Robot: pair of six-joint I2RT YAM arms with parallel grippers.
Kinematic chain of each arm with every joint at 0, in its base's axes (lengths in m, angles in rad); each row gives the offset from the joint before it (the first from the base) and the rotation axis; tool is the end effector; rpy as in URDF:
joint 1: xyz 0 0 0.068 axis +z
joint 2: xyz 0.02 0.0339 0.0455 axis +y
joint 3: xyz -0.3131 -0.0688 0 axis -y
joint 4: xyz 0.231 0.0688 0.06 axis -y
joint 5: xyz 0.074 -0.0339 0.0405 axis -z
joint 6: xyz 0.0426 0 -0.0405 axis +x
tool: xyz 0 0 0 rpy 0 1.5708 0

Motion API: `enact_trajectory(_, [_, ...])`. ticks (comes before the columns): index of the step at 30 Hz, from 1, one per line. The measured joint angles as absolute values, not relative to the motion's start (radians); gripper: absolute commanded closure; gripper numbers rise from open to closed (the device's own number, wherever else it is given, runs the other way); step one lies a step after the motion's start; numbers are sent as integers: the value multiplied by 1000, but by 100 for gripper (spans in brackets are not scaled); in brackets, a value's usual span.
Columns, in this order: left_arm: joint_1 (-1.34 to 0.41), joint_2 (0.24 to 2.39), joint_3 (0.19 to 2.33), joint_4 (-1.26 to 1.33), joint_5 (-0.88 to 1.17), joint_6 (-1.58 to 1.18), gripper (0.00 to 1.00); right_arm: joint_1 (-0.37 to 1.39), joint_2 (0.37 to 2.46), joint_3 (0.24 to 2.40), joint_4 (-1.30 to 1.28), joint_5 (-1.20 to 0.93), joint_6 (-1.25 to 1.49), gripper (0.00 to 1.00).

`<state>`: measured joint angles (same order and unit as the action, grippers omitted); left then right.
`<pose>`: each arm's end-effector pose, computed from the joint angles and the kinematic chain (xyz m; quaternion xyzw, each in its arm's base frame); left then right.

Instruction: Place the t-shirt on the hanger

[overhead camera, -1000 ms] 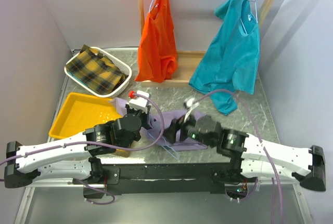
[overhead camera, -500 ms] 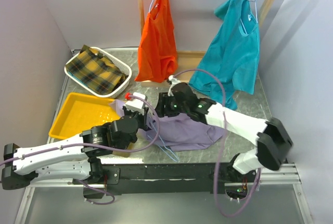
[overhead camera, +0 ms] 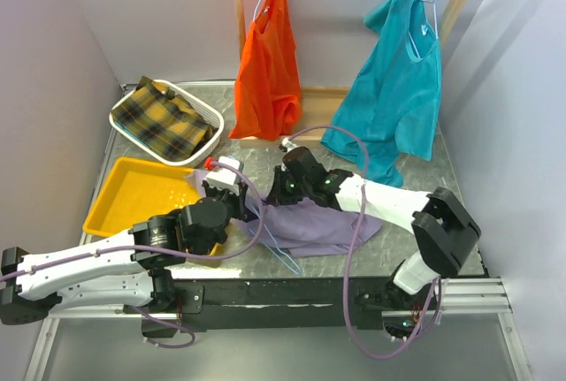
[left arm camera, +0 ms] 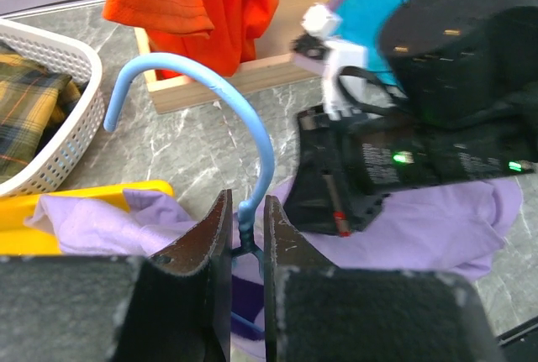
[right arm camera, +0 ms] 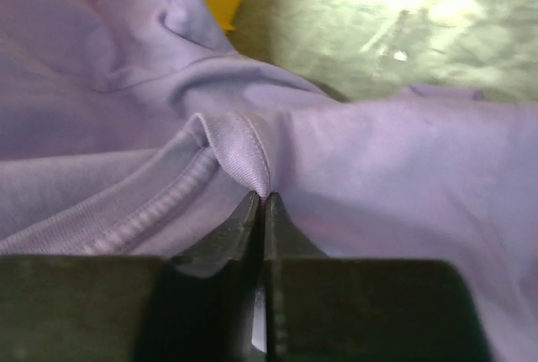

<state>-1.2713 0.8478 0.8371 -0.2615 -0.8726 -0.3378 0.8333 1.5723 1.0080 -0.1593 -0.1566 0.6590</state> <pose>0.0731 -0.1262 0.3785 0.0967 0.7597 -0.1614 0.6225 0.2202 0.2522 0.2769 -0.1111 0.9026 0.3305 0.2525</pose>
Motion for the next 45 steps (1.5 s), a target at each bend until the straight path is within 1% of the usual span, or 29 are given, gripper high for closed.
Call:
enact_trajectory(3, [-1271,848,837,-270,-888,-346,99,833,1513,971,-171,-115,668,100])
enact_trajectory(13, [-1271,817,837,-275,-938,-384,99,834,1118,775,-149,29,699,100])
enact_trajectory(21, [-1240,893,884,-347,-995,-478,99,862,936,550,-136,94,742,100])
enact_trajectory(26, [-1181,934,912,-399,-1009,-560,99,868,812,460,-116,125,772,100])
enact_trajectory(31, [-1130,979,940,-442,-1013,-616,99,875,738,418,-97,152,793,100])
enact_trajectory(40, [-1045,1053,993,-473,-1014,-673,99,879,671,417,-102,184,796,100])
enact_trajectory(45, [-1025,1103,1027,-484,-1015,-680,99,879,634,417,-118,195,795,100])
